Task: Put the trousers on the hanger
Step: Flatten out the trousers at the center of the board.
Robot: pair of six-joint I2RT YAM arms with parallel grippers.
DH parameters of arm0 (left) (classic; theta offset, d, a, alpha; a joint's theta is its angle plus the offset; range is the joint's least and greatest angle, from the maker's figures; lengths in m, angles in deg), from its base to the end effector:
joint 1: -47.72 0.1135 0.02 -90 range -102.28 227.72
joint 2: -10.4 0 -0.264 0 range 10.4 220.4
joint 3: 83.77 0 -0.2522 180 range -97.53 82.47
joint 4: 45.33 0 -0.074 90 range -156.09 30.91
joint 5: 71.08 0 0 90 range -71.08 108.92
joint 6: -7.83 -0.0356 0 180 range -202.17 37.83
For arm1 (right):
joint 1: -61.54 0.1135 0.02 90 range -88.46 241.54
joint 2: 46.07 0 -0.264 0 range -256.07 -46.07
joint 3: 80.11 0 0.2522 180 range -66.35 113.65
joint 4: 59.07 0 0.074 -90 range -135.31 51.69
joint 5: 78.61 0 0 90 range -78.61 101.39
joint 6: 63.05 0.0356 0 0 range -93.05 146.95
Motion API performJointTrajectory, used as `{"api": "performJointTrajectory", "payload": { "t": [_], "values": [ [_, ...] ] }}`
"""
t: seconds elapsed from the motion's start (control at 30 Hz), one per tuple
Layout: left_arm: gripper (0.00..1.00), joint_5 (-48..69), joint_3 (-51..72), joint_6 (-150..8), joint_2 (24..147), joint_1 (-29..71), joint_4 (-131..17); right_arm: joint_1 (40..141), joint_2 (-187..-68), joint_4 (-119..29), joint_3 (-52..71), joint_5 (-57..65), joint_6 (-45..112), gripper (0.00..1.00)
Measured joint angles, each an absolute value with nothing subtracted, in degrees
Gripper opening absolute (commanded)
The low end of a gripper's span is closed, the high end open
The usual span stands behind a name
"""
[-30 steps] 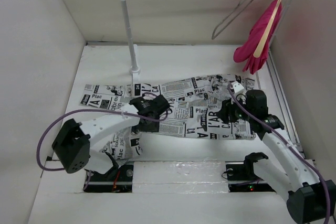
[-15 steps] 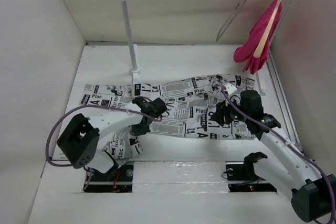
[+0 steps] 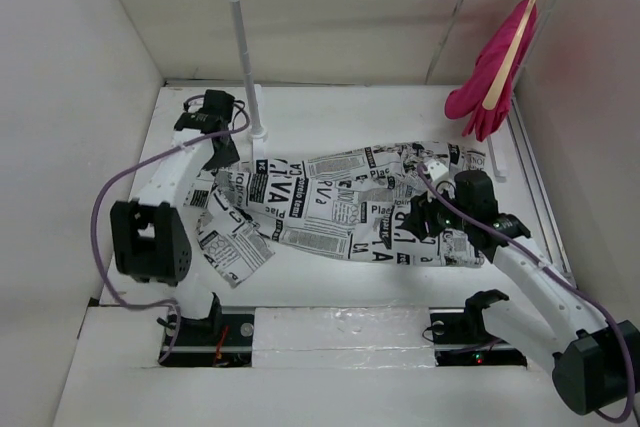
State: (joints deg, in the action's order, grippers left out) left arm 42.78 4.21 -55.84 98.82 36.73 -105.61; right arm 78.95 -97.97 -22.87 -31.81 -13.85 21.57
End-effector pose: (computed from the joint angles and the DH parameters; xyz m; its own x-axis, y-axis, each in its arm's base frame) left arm 0.3198 -0.0474 0.3042 -0.7158 -0.2742 -0.6422 -0.4031 0.9132 0.0593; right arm 0.1771 0.0715 0.2374 -0.5534 -0.2624 -0.7905 -0.6379 0.7437 0.1997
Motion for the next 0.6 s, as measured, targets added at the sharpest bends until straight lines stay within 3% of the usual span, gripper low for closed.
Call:
{"api": "performJointTrajectory", "payload": {
  "t": [0.03, 0.2, 0.27, 0.33, 0.37, 0.4, 0.57, 0.6],
  "values": [
    [0.79, 42.54, 3.27, -57.0, 101.86, 38.37, -104.65, 78.84, -97.97, -22.7, -31.81, -13.85, 21.39, 0.54],
    [0.82, 41.62, -0.14, -59.86, 113.75, 42.9, -102.95, 78.75, -97.27, -21.54, -31.81, -13.63, 20.56, 0.54],
    [0.49, 41.6, -0.14, -59.67, 113.18, 42.79, -103.28, 78.77, -96.48, -21.12, -31.81, -13.52, 20.39, 0.5],
    [0.06, 41.29, 0.1, -59.49, 109.47, 41.02, -102.95, 78.75, -95.46, -21.01, -31.81, -13.41, 19.88, 0.33],
    [0.0, 40.55, 0.85, -59.6, 106.45, 39.49, -102.42, 78.75, -94.98, -20.86, -31.81, -13.23, 19.71, 0.22],
    [0.0, 39.54, 1.87, -59.41, 102.8, 37.19, -102.38, 78.75, -94.47, -20.6, -31.81, -12.84, 19.4, 0.0],
    [0.0, 33.01, 14.4, -53.5, 85.21, 17.43, -101.22, 78.12, -93.18, -19.29, -31.81, -10.85, 18.81, 0.0],
    [0.06, 31.26, 17.46, -51.52, 83.66, 13.83, -101.83, 77.83, -93.14, -19.02, -31.81, -10.74, 18.75, 0.0]
  ]
}}
